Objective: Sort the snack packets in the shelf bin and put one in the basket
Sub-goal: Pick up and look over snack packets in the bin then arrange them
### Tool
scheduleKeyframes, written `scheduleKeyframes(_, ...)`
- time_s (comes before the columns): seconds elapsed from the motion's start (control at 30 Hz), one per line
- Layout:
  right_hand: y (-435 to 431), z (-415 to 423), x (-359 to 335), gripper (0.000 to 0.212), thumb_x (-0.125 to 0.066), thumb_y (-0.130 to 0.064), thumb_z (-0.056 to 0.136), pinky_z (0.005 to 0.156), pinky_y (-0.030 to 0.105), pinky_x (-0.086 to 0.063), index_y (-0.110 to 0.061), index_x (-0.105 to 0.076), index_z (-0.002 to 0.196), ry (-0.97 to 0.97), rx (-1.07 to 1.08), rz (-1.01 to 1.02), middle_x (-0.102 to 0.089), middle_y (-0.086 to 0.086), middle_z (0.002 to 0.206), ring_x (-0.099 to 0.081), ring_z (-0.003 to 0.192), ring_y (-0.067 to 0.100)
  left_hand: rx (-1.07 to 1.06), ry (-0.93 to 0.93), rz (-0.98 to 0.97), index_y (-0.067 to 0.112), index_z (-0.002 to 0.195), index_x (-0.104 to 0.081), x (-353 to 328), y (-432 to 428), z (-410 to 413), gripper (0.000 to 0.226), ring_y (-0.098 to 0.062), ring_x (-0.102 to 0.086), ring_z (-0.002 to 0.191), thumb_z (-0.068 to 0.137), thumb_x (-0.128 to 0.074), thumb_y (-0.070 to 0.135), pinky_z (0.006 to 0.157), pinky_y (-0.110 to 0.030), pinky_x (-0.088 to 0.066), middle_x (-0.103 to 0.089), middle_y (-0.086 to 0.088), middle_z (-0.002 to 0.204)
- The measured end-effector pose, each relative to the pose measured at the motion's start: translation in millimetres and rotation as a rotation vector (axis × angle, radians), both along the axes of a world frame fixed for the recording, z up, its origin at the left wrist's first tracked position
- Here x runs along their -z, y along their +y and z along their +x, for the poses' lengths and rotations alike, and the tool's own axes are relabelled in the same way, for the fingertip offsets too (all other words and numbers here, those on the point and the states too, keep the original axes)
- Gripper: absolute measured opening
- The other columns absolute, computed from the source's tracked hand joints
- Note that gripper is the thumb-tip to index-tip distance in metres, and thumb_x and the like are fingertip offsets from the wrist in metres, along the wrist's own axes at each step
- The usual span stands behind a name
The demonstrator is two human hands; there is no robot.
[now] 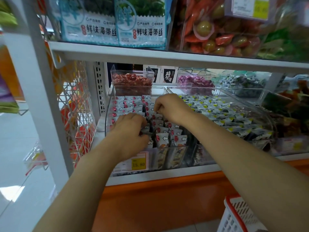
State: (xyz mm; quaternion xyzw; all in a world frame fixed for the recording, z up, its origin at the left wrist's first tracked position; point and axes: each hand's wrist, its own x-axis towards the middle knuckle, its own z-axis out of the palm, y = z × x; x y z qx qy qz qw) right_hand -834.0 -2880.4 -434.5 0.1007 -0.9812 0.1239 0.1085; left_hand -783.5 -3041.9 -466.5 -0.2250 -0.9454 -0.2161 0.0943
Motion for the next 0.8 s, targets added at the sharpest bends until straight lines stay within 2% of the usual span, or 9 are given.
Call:
scheduleKeyframes(0.1,0,-10,4,0.031,-0.050,0.004,0.089,0.092,0.038,-0.048,-0.013,-0.067,0.108,0.038,0.020,0.111,-0.063,0.011,0.119,-0.057,0.109,0.027,-0.003,-0.004,0.016,0.016,0.126,-0.048,-1,0,-1,0.042,-0.023,-0.037,0.119,0.085,-0.054,0.023,0.096,-0.032,-0.032,-0.046,-0.006,0.129)
scheduleKeyframes(0.23,-1,-14,8,0.015,-0.058,-0.009,0.088,0.088,0.035,-0.047,-0.013,-0.068,0.098,0.041,-0.009,0.246,-0.065,0.009,0.111,-0.054,0.109,0.026,-0.014,-0.011,0.021,0.017,0.130,-0.045,-1,-1,-1,0.045,-0.023,-0.034,0.122,0.086,-0.052,0.023,0.099,-0.034,-0.031,-0.043,-0.006,0.132)
scheduleKeyframes(0.4,3,-2,-2,0.007,-0.057,-0.011,0.091,0.076,0.029,-0.042,-0.009,-0.064,0.092,-0.023,-0.061,0.063,-0.064,0.007,0.100,-0.058,0.093,0.022,-0.030,-0.006,0.024,0.017,0.132,-0.043,0,-1,0,0.045,-0.023,-0.032,0.124,0.088,-0.052,0.024,0.101,-0.036,-0.030,-0.041,-0.005,0.135)
scheduleKeyframes(0.5,7,14,0,0.004,-0.058,-0.012,0.090,0.073,0.029,-0.040,-0.012,-0.060,0.087,0.029,-0.092,-0.031,-0.059,0.003,0.091,-0.055,0.085,0.020,-0.028,0.003,0.029,0.015,0.132,-0.043,1,0,1,0.045,-0.023,-0.033,0.124,0.088,-0.052,0.023,0.100,-0.034,-0.030,-0.042,-0.007,0.135)
scheduleKeyframes(0.6,5,23,6,0.004,-0.057,-0.014,0.091,0.071,0.028,-0.039,-0.015,-0.056,0.087,0.070,-0.092,-0.018,-0.056,0.000,0.088,-0.055,0.085,0.021,-0.038,0.006,0.039,0.014,0.133,-0.043,2,2,1,0.046,-0.023,-0.034,0.124,0.089,-0.052,0.021,0.100,-0.032,-0.029,-0.043,-0.008,0.135)
scheduleKeyframes(0.7,6,28,5,0.007,-0.054,-0.015,0.093,0.074,0.032,-0.046,-0.012,-0.060,0.093,0.175,-0.050,-0.070,-0.063,0.005,0.096,-0.057,0.088,0.022,-0.037,0.011,0.057,0.013,0.134,-0.042,3,3,2,0.048,-0.024,-0.034,0.125,0.088,-0.052,0.020,0.101,-0.033,-0.030,-0.043,-0.008,0.135)
scheduleKeyframes(0.8,11,36,-2,0.009,-0.052,-0.014,0.094,0.074,0.035,-0.050,-0.010,-0.061,0.096,0.337,0.011,-0.184,-0.066,0.006,0.095,-0.059,0.083,0.020,-0.042,0.030,0.100,0.013,0.134,-0.043,3,3,2,0.047,-0.025,-0.038,0.123,0.088,-0.053,0.019,0.100,-0.034,-0.033,-0.045,-0.009,0.134)
